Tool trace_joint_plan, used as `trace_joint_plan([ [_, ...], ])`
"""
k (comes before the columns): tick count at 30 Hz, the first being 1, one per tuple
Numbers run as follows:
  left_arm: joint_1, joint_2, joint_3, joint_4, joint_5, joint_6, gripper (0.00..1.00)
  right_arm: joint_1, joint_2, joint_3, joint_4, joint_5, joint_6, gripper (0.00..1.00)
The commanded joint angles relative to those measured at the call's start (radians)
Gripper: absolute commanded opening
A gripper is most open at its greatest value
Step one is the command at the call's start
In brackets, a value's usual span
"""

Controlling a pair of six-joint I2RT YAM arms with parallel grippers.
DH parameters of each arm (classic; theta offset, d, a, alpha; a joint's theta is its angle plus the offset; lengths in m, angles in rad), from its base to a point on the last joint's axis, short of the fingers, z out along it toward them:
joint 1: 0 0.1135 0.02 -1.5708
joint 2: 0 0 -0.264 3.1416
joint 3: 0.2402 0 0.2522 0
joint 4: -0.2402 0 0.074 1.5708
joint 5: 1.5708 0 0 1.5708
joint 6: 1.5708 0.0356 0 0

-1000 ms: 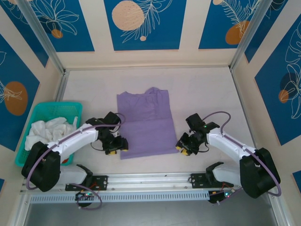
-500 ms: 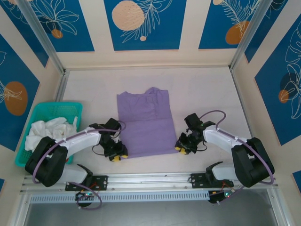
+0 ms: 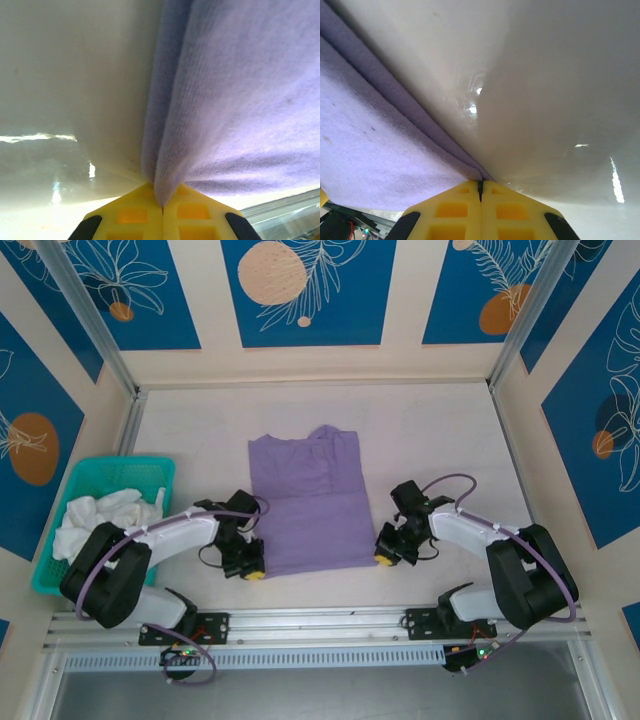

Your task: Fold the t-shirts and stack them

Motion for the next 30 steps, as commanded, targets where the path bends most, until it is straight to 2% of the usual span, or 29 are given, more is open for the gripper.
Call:
trace_joint_plan([
  [1, -0.008, -0.029, 0.031, -0.105, -0.139, 0.022, 0.00, 0.032, -0.019, 0.011, -0.105, 0.032, -0.018, 0.00],
  [6, -0.053, -0.094, 0.082, -0.222, -0.129, 0.038, 0.00, 0.136, -0.107, 0.008, -0.173, 0.023, 0.033, 0.00],
  [11, -0.096, -0.205, 0.104, -0.332, -0.042, 0.034, 0.00, 0.237, -0.275, -0.002, -0.263, 0.009, 0.102, 0.00],
  [14, -0.099, -0.284, 0.125, -0.398, 0.021, 0.027, 0.00, 0.271, -0.417, 0.003, -0.342, 0.004, 0.163, 0.00],
  [19, -0.093, -0.395, 0.216, -0.440, 0.057, -0.027, 0.00, 0.279, -0.600, 0.064, -0.455, 0.022, 0.220, 0.00],
  [24, -0.053, -0.377, 0.332, -0.451, 0.046, -0.022, 0.00, 0.238, -0.578, 0.187, -0.516, 0.057, 0.167, 0.00],
  [30, 0.094, -0.288, 0.487, -0.410, 0.078, 0.014, 0.00, 0.102, -0.411, 0.357, -0.449, 0.017, 0.112, 0.00],
])
